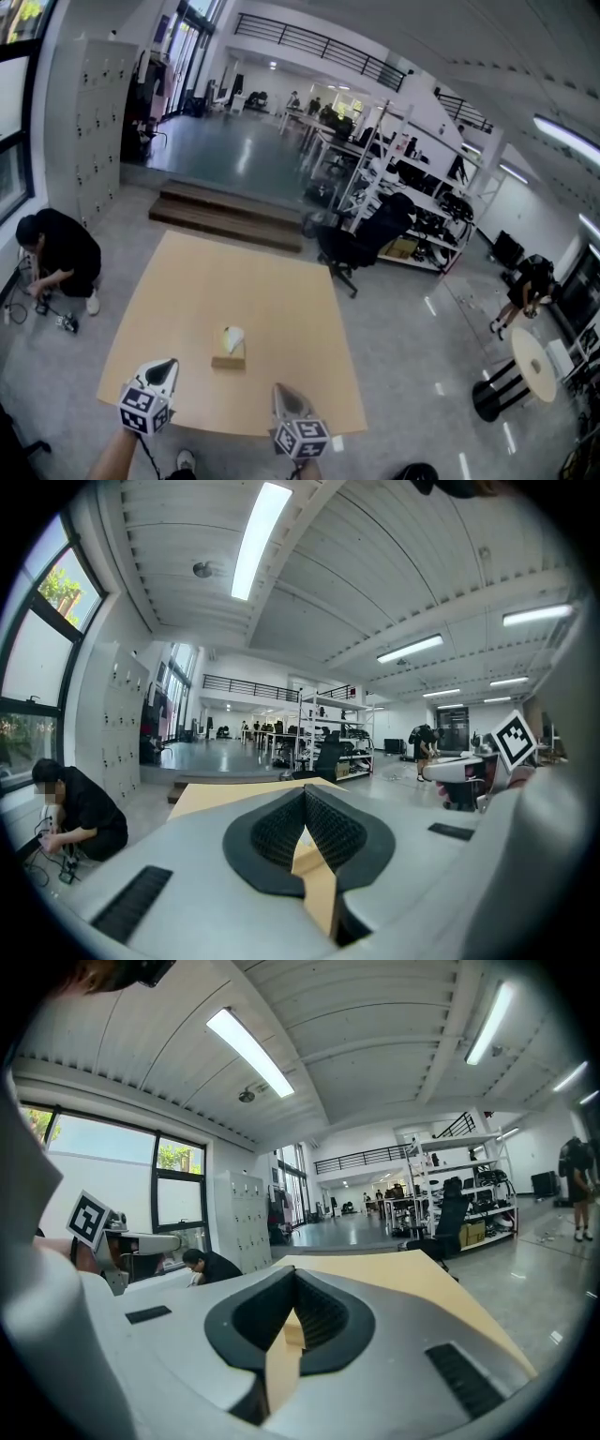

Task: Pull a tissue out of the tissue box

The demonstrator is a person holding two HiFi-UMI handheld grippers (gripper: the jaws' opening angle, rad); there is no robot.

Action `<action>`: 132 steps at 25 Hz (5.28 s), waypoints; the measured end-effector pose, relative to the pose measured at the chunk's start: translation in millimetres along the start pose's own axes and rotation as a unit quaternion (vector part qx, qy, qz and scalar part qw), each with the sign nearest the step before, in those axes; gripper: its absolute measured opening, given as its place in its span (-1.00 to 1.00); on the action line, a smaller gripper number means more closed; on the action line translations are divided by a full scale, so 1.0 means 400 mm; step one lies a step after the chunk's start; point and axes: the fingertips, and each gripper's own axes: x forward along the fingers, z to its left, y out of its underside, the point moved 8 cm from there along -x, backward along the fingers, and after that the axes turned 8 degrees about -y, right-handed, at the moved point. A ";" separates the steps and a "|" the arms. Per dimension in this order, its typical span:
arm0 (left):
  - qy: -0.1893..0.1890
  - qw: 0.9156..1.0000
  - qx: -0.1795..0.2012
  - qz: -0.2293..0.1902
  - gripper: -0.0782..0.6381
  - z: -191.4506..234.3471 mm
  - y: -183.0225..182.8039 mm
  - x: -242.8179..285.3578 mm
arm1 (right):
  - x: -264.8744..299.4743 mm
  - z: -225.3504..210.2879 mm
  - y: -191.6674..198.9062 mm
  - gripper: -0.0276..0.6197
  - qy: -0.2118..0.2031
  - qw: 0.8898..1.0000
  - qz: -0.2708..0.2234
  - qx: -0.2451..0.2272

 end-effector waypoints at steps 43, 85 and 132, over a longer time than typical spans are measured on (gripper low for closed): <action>0.008 0.999 -0.012 0.035 -0.76 0.184 -0.015 0.458 | 0.448 -0.204 -0.079 -0.91 0.004 0.999 0.036 0.010; -0.013 0.985 -0.058 0.160 -0.76 0.196 0.274 0.421 | 0.518 -0.166 0.230 -0.91 -0.022 0.982 0.158 0.100; -0.026 0.983 -0.070 0.170 -0.76 0.263 0.303 0.428 | 0.610 -0.151 0.297 -0.88 0.020 0.972 0.215 0.089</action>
